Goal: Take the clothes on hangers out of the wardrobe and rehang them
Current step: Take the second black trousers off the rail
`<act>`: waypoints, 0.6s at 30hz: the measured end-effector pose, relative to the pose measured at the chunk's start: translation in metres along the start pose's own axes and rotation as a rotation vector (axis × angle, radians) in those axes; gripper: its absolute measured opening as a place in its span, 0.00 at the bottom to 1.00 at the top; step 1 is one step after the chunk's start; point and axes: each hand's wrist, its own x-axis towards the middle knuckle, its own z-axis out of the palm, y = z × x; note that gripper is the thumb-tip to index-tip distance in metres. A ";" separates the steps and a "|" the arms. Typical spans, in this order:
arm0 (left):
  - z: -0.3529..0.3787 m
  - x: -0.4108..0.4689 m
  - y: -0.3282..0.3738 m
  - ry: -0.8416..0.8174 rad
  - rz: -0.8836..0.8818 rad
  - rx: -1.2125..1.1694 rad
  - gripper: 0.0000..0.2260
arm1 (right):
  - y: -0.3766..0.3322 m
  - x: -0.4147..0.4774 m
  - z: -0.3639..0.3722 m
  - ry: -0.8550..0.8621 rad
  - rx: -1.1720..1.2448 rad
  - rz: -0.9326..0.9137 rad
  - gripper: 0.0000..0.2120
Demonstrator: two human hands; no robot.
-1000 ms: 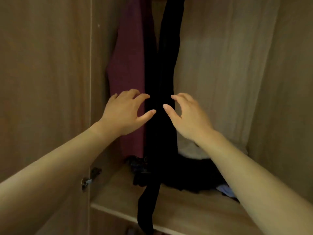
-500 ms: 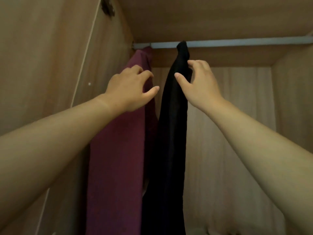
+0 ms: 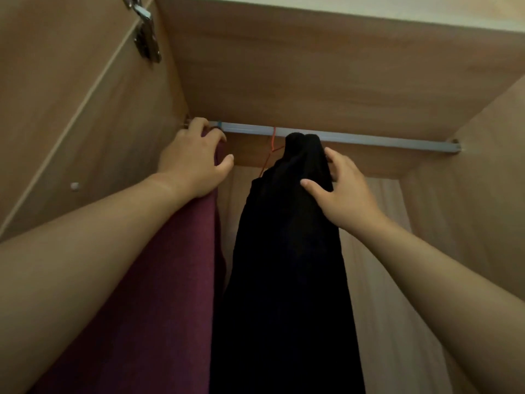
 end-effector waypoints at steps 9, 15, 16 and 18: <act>0.030 0.016 0.020 0.011 -0.001 -0.194 0.22 | 0.011 0.052 0.010 -0.003 -0.293 -0.092 0.25; 0.033 0.020 0.014 -0.005 -0.053 -0.239 0.18 | 0.045 0.054 0.017 -0.034 -0.349 -0.078 0.26; 0.033 0.020 0.012 0.000 -0.059 -0.253 0.17 | 0.044 0.062 0.014 -0.033 -0.377 -0.064 0.25; 0.034 0.024 0.010 0.001 -0.066 -0.275 0.16 | 0.039 0.078 0.011 -0.044 -0.432 -0.027 0.23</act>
